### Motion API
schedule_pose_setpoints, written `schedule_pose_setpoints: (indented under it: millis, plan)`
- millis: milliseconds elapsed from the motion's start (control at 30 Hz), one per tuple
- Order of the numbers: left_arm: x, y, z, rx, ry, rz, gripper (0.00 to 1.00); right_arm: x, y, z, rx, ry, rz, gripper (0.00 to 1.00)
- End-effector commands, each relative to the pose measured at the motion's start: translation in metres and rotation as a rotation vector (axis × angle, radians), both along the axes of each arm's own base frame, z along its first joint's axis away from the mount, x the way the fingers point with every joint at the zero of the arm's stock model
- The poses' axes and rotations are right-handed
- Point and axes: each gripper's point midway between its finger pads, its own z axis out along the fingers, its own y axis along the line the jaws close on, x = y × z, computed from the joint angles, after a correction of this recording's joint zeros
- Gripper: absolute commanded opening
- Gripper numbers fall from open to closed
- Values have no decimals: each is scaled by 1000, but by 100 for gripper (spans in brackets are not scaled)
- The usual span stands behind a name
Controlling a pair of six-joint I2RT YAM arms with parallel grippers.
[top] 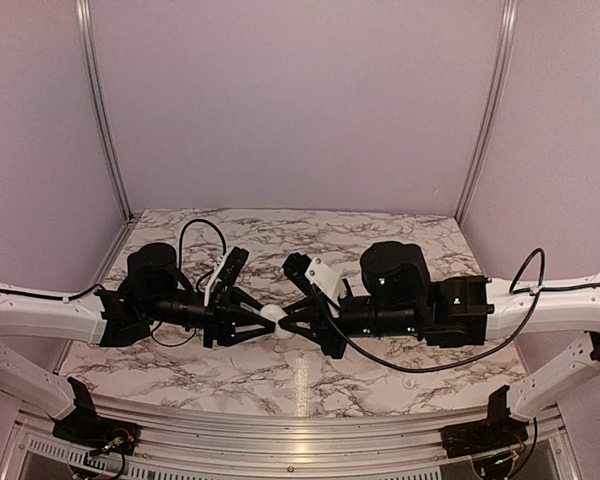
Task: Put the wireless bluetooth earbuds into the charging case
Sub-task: Pass from the right arm to the left, then open the charging case.
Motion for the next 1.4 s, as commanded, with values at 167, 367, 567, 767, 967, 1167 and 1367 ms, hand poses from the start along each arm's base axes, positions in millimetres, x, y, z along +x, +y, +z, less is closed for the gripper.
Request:
schedule_pose_setpoints:
  millis: [167, 367, 567, 767, 967, 1167, 1367]
  plan:
    - [-3, -9, 16, -47, -47, -42, 0, -1, 6, 21, 47, -22, 13, 0]
    - [-8, -7, 14, -47, -63, -64, 0, 11, -5, 25, 42, -32, -75, 11]
    - [-18, -2, 18, -63, -85, -107, 0, 17, -16, 29, 50, -50, -130, 21]
    - [-33, 4, 21, -80, -113, -161, 0, 22, -21, 30, 44, -57, -163, 23]
    - [-38, 9, 20, -89, -157, -167, 0, 20, -18, 28, 41, -47, -153, 25]
    - [-35, 12, 13, -84, -250, -138, 0, 10, -14, 38, 78, -6, -101, 30]
    - [-18, 10, 7, -59, -292, -43, 0, -1, -20, 48, 115, 36, -70, 42]
